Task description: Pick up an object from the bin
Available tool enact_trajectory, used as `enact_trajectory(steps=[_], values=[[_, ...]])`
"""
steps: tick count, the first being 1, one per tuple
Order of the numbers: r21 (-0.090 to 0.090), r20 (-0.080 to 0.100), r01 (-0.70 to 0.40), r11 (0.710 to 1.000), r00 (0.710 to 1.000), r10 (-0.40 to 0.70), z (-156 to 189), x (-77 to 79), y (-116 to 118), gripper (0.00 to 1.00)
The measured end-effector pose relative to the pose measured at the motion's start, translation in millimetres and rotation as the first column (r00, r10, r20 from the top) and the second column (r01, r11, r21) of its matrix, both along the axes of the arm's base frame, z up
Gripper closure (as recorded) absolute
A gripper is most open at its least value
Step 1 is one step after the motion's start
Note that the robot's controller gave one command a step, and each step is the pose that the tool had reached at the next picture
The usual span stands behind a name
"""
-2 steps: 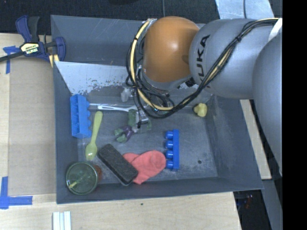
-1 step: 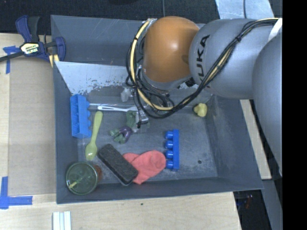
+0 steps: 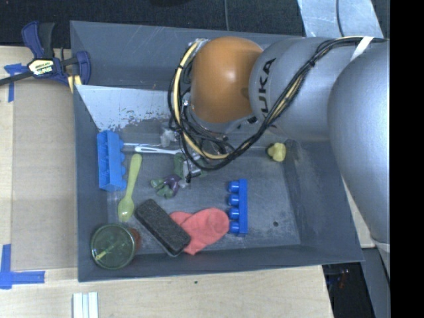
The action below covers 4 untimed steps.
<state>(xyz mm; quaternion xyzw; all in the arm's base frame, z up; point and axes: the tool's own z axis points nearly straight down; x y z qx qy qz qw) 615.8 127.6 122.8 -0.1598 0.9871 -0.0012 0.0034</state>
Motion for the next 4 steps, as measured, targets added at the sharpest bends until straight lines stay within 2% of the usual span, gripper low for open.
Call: enact_trajectory(steps=[1, 2, 3, 4], values=[[-0.002, -0.006, -0.124, 0.992, 0.992, 0.124, -38.5, 0.4, 17.8, 0.00], [-0.002, -0.006, -0.233, 0.972, 0.972, 0.233, -53.0, -1.6, 19.9, 1.00], [-0.002, -0.006, -0.232, 0.973, 0.973, 0.232, -53.1, -1.6, 19.9, 1.00], [-0.002, -0.010, -0.227, 0.974, 0.974, 0.227, 3.2, -2.6, 19.4, 1.00]])
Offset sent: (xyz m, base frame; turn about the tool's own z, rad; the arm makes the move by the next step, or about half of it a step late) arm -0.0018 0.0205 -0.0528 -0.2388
